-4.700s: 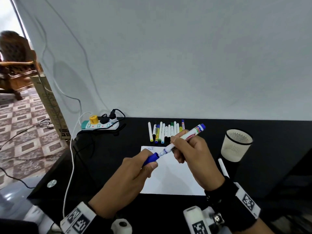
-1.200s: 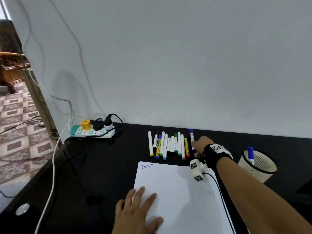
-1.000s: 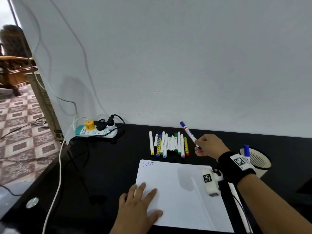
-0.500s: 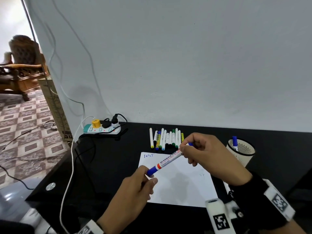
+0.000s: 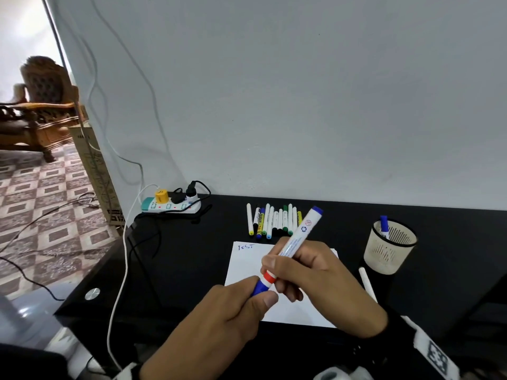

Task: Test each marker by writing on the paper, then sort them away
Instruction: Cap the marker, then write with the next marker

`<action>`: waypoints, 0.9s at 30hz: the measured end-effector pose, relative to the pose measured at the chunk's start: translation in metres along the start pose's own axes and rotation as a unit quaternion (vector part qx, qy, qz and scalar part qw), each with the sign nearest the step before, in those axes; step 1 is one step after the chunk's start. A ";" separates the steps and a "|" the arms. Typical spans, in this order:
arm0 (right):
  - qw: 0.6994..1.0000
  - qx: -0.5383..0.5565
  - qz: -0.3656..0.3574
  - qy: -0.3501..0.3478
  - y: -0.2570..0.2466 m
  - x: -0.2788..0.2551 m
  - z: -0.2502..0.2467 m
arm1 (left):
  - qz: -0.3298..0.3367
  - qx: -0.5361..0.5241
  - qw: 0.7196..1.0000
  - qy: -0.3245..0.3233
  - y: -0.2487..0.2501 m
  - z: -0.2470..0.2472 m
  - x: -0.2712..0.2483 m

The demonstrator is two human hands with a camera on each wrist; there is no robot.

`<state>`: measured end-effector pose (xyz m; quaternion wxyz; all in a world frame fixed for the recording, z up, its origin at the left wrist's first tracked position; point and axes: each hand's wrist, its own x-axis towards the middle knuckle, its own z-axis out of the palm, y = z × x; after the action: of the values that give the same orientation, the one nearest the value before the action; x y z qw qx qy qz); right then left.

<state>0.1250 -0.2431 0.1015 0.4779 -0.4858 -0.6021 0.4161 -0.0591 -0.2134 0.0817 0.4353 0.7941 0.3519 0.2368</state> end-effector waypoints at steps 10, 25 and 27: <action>0.957 0.250 -0.043 0.139 0.005 0.015 -0.019 | 0.025 -0.196 0.963 -0.185 -0.017 -0.023 -0.009; 0.941 0.166 0.146 0.258 0.159 0.155 0.009 | -0.129 0.170 0.974 0.074 -0.174 0.003 0.074; 0.947 0.095 0.159 0.262 0.183 0.164 0.019 | -0.128 0.184 0.971 0.081 -0.182 0.006 0.074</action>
<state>0.1291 -0.0498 -0.0511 0.5906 -0.6191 -0.3283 0.4002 -0.0716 -0.0917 -0.0724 0.2783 0.7870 0.5226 0.1735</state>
